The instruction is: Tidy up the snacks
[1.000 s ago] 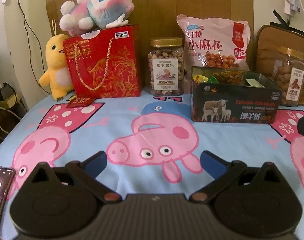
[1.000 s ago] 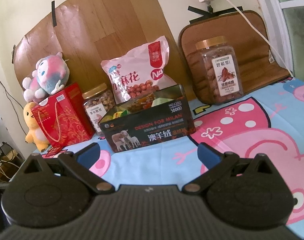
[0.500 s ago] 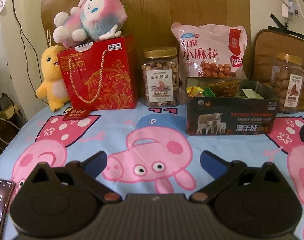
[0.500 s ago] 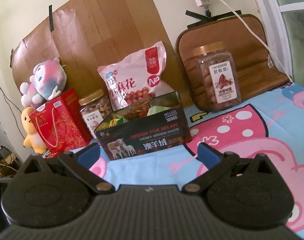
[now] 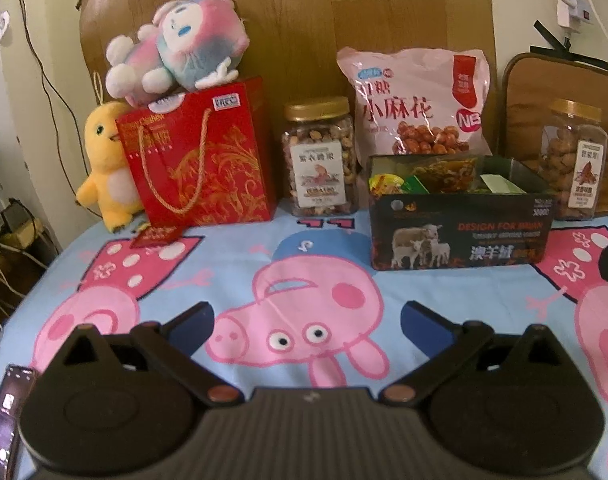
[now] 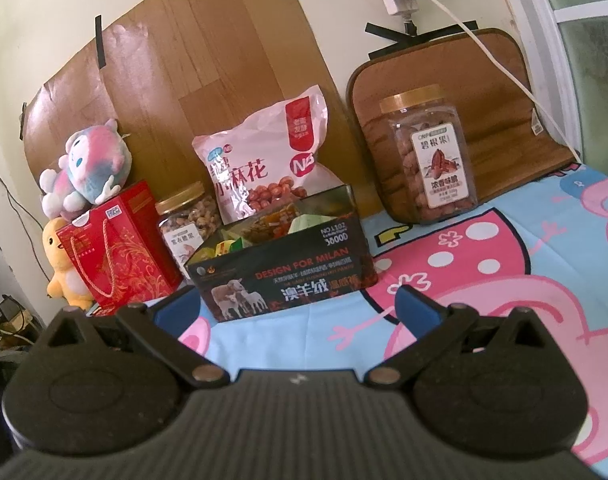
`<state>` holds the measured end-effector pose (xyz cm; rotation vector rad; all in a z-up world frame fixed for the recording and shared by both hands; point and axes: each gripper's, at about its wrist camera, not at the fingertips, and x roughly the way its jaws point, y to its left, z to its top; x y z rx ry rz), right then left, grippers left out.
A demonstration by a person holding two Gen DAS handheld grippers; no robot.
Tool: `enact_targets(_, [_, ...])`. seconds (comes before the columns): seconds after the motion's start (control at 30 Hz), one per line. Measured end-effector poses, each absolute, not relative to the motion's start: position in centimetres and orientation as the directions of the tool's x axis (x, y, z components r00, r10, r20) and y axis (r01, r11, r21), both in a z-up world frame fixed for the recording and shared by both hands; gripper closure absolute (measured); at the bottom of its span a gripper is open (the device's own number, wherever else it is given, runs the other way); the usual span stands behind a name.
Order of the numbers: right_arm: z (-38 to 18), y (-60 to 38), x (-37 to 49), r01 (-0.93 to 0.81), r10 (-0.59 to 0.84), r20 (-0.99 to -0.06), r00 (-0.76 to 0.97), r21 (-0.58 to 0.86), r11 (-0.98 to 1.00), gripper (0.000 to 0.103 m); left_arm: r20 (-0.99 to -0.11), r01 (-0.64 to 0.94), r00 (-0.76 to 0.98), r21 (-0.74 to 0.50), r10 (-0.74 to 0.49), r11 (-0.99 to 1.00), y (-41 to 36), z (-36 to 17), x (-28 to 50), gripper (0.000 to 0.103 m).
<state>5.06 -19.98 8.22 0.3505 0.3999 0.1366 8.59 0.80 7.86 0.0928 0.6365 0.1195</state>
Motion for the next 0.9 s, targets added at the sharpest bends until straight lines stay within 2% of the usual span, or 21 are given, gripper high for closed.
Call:
enact_targets(0.53, [8.1,-20.1,5.0,-0.065,0.205,-0.361,0.91,0.363,0.929,0.0,-0.67,-0.058,0.736,0.075,0.093,0.995,0.5,6.7,9.1,0.0])
enact_targets(0.9, [7.9,-19.9,5.2,-0.078,0.221,-0.374,0.901,0.359,0.93,0.0,-0.695,-0.041,0.715,0.066,0.075,0.997,0.1,6.1,9.1,0.0])
